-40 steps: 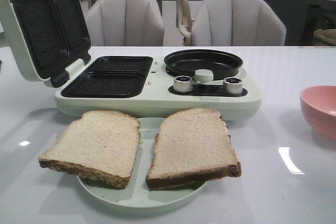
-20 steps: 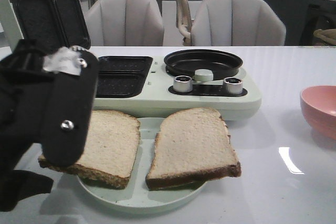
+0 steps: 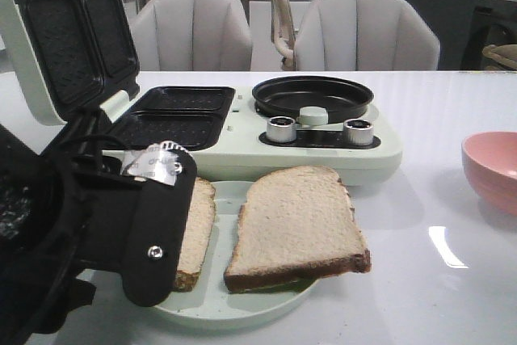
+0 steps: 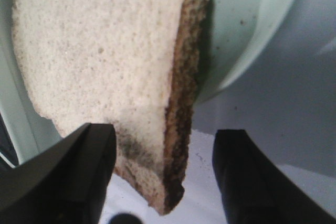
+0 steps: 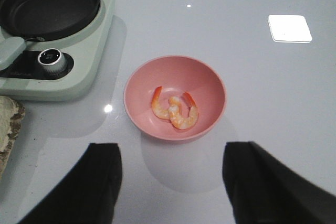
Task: Make breakfast with bread and shrimp
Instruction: 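Reach the left gripper down and grasp the bread slice nearest it, then lift the bread with the left gripper and lower it onto the sandwich plate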
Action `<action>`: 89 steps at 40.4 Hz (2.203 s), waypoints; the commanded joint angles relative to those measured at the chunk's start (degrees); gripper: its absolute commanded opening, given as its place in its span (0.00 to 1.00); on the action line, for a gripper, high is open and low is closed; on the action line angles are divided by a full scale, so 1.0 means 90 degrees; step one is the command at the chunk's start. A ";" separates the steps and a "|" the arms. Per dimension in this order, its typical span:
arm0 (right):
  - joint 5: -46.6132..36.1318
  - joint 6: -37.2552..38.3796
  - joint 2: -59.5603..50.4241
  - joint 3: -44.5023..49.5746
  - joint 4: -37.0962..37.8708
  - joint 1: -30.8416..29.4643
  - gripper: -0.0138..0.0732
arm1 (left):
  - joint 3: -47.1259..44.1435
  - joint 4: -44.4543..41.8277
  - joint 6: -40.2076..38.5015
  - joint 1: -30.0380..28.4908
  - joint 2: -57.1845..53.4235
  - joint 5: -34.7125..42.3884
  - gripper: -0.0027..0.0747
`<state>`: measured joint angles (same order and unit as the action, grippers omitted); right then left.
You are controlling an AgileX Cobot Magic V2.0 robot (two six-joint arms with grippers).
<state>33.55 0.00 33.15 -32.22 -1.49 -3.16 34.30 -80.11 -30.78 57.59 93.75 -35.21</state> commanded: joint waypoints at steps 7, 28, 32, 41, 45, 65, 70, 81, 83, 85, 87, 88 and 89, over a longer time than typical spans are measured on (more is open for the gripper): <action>-0.0439 -0.0054 0.0051 -0.0188 -0.0026 -0.0023 0.76 | 0.0143 -0.0526 -0.0835 0.0003 -0.0146 -0.0250 0.47; -0.0439 -0.0054 0.0051 -0.0188 -0.0026 -0.0023 0.76 | 0.0143 -0.0463 -0.0835 0.0014 -0.0362 -0.0819 0.16; -0.0439 -0.0054 0.0051 -0.0188 -0.0026 -0.0023 0.76 | 0.0143 -0.0470 -0.0823 0.0140 -0.0697 -0.1050 0.16; -0.0439 -0.0054 0.0051 -0.0188 -0.0026 -0.0023 0.76 | 0.0143 -0.1170 -0.0706 0.0670 -0.1891 -0.1948 0.16; -0.0439 -0.0054 0.0051 -0.0188 -0.0026 -0.0023 0.76 | 0.0154 -0.1653 -0.0706 0.0669 -0.2349 -0.2022 0.16; -0.0439 -0.0054 0.0051 -0.0188 -0.0026 -0.0023 0.76 | 0.1918 -0.2911 -0.0706 -0.1687 -0.1109 -0.0516 0.16; -0.0439 -0.0054 0.0051 -0.0188 -0.0026 -0.0023 0.76 | 0.2743 -0.2911 -0.0706 -0.2158 -0.0386 -0.0430 0.16; -0.0439 -0.0054 0.0051 -0.0188 -0.0026 -0.0023 0.76 | 0.4576 -0.2911 -0.0706 -0.2847 0.1167 -0.0066 0.16; -0.0439 -0.0054 0.0051 -0.0188 -0.0026 -0.0023 0.76 | 0.4858 -0.2911 -0.0706 -0.2946 0.1417 -0.0018 0.16; -0.0439 -0.0054 0.0051 -0.0188 -0.0026 -0.0023 0.76 | 0.5107 -0.2911 -0.0706 -0.3018 0.1656 -0.0003 0.16; -0.0439 -0.0054 0.0051 -0.0188 -0.0026 -0.0023 0.76 | 0.5337 -0.2911 -0.0706 -0.3095 0.1894 0.0045 0.16; -0.0439 -0.0054 0.0051 -0.0188 -0.0026 -0.0023 0.76 | 0.5434 -0.2911 -0.0706 -0.3120 0.1974 0.0061 0.16; -0.0439 -0.0054 0.0051 -0.0188 -0.0026 -0.0023 0.76 | 0.5497 -0.2911 -0.0706 -0.3143 0.2054 0.0091 0.16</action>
<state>33.55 0.00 33.15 -32.22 -1.49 -3.16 79.81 -102.87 -36.73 30.04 113.29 -32.62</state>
